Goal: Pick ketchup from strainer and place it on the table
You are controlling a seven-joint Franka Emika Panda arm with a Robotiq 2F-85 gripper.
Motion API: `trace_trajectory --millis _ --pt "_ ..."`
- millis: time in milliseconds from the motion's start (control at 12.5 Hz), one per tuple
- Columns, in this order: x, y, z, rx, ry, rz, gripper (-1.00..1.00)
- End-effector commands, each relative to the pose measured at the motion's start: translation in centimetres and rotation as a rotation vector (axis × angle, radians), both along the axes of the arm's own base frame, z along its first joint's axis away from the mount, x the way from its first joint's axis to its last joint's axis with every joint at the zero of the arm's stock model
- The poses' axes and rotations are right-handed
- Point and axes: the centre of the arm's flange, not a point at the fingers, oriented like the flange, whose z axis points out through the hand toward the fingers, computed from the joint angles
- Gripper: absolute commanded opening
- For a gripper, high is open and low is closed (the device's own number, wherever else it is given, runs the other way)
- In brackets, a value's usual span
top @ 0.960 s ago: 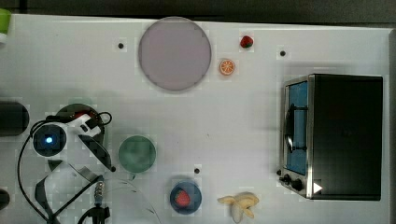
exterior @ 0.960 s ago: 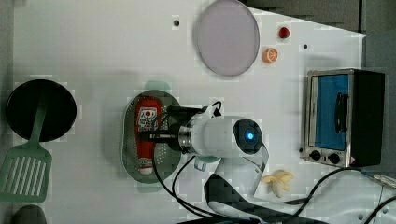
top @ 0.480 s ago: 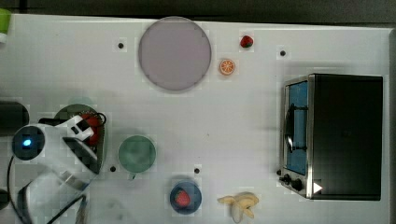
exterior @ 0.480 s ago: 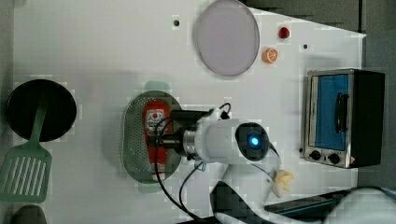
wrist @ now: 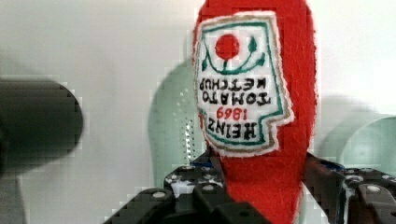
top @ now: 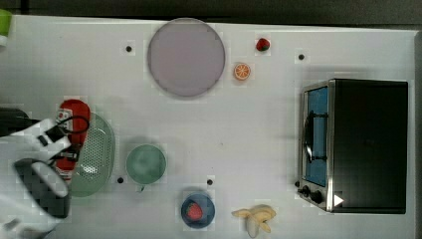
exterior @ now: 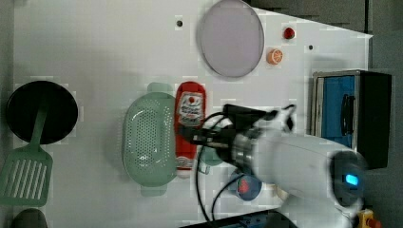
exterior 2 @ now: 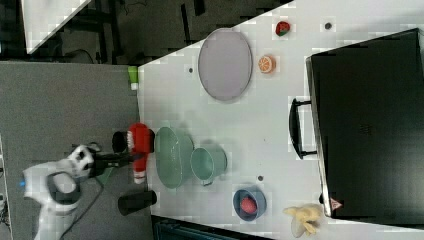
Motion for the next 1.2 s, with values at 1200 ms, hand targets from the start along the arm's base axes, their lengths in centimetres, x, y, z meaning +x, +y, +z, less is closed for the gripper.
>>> trace_trajectory --millis 1200 --pt "11.4 -39.5 3.6 -0.124 0.163 -0.135 0.13"
